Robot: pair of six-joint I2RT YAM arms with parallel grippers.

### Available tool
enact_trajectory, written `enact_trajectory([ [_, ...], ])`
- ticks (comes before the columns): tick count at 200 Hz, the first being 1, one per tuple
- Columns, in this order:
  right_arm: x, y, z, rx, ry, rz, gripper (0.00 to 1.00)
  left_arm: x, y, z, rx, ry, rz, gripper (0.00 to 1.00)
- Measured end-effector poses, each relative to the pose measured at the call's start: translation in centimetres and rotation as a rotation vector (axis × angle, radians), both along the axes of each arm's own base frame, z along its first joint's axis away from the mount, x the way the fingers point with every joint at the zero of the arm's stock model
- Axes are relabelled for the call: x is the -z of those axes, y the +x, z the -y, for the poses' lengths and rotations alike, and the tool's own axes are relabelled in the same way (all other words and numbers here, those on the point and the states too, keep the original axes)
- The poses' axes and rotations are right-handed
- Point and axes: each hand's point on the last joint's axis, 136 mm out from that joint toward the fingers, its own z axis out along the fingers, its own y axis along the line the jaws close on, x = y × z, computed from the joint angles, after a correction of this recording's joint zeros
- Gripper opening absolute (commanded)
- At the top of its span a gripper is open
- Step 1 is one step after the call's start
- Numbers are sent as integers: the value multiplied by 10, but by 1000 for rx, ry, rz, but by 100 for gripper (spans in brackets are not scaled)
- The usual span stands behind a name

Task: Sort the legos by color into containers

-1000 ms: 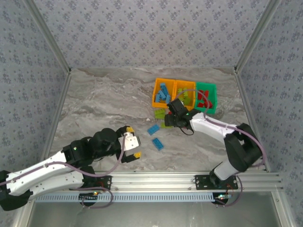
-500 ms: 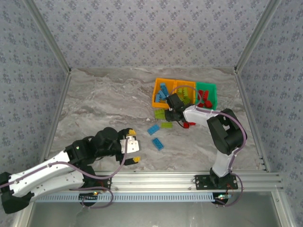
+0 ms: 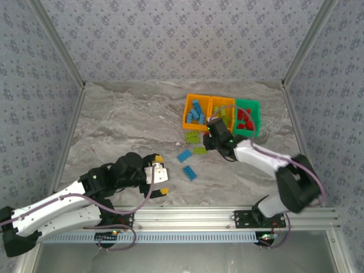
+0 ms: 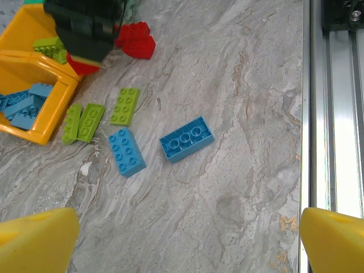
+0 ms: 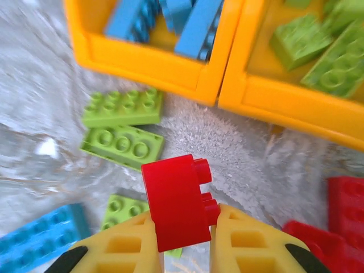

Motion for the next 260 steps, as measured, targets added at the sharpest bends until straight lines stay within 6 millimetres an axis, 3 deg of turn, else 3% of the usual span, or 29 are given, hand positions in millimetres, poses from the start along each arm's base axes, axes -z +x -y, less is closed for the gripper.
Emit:
enact_trajectory([
  [26,-51,-6,31,110,75,141,19,0,1,-1,-4,0,0,99],
  [44,-66,6,75,243,88,182,19,0,2,-1,-6,0,0,99],
  [59,-61,18,115,364,66,170,19,0,2,-1,-7,0,0,99],
  [74,-43,31,151,461,36,109,19,0,2,-1,-7,0,0,99],
  [92,-21,52,173,511,24,28,19,-1,2,-1,-7,-3,2,99],
  [112,-6,79,181,523,25,-37,24,-2,2,-2,-10,-7,7,99],
  [142,-2,107,182,516,52,-72,49,-2,3,-2,-14,-6,9,99],
  [186,-9,97,176,505,78,-100,50,-2,4,-3,-21,-5,11,99],
  [206,-33,74,167,493,106,-64,51,-3,4,-4,-23,-8,15,99],
  [220,-59,50,147,452,147,-13,51,-4,4,-4,-24,-8,15,99],
  [237,-85,15,104,350,221,53,51,-4,5,-4,-27,-8,18,99],
  [249,-89,-9,71,262,266,58,51,-5,6,-5,-31,-10,22,99],
  [260,-82,-31,40,183,283,29,52,-5,6,-5,-35,-11,26,99],
])
